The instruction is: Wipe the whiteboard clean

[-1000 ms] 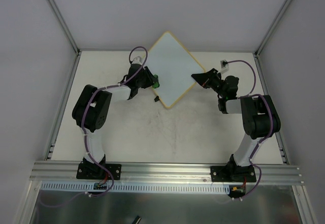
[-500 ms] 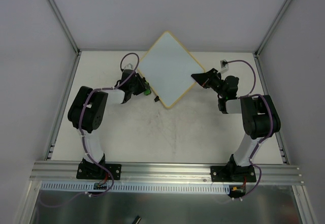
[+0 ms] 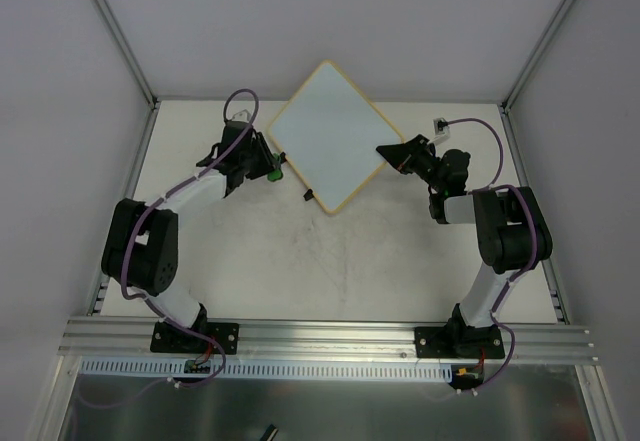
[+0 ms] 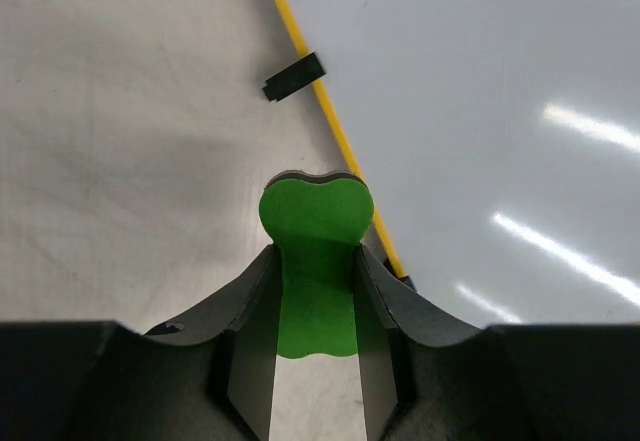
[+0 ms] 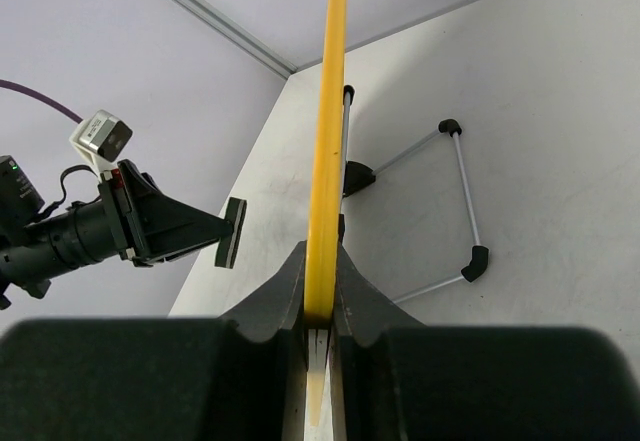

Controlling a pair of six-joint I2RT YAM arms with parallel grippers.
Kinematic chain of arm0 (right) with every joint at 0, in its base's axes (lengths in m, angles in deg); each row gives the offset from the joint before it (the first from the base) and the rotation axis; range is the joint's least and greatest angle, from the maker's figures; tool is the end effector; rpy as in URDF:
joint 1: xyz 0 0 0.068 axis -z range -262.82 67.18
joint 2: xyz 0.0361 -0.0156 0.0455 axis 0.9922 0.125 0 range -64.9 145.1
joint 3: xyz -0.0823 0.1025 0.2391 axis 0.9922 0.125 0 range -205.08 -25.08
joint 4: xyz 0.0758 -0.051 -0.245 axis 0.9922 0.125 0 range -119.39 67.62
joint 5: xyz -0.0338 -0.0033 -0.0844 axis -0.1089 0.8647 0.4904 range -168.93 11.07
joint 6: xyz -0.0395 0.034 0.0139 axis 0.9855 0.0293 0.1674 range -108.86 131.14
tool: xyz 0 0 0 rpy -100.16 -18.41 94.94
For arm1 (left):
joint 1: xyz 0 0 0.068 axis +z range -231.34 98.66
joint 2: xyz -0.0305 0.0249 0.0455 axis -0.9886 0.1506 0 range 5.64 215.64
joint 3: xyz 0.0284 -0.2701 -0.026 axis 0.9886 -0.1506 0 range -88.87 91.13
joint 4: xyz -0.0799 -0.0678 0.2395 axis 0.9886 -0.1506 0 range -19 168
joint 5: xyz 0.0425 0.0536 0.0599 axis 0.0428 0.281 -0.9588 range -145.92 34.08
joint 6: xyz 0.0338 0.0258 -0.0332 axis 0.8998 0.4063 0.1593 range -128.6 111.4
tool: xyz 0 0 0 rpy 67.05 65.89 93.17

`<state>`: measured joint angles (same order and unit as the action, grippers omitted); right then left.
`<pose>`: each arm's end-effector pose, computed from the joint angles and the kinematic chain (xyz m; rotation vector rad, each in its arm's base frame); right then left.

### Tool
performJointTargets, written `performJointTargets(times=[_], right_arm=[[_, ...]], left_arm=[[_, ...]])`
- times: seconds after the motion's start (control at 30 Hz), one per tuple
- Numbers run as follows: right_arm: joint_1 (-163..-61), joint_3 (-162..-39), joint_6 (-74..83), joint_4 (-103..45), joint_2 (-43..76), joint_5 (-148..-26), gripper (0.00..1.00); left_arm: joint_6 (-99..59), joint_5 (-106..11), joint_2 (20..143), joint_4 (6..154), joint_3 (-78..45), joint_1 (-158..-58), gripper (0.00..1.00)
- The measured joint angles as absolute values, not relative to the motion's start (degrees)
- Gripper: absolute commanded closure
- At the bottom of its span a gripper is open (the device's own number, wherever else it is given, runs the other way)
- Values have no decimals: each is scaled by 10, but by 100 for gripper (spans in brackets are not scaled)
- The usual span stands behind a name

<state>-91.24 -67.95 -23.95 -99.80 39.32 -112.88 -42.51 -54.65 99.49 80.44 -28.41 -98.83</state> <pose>0.3505 0.0719 0.1995 -0.1687 1.5155 1.0310 0.3519 -0.1118 0.2359 -0.2951 2.1410 -0.5525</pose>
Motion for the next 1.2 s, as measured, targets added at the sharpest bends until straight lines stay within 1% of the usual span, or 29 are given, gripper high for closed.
performJointTargets(times=[0.13,0.33,0.5,0.57,0.73,0.83,0.87,0.9,0.93,1.2], right_arm=[[-912,-679,-240,-998,393,-1129,100],[-912,-679,-240,-998,393,-1129,100],[-912,-679,-240,-999,394,-1129,100],[-912,-680,-241,-999,395,-1129,100],[-912,-683,-242,-1001,398,-1129,100],[-912,-685,-242,-1001,399,-1132,100],[-912,-686,-242,-1001,400,-1133,100],[-912,-686,-242,-1001,400,-1133,100],[-912,-686,-242,-1002,401,-1133,100],[-912,-688,-243,-1003,403,-1136,100]], left_arm=[[-400,-568,971,760,-300,-976,100],[-371,-606,910,716,-383,-945,100],[-350,-605,872,700,-437,-902,99],[-346,-605,868,698,-448,-893,93],[-342,-599,869,695,-464,-892,83],[-340,-593,876,693,-467,-892,66],[-338,-591,879,694,-467,-891,48],[-334,-589,882,693,-467,-891,42],[-333,-588,884,692,-467,-891,38],[-332,-588,884,691,-478,-891,26]])
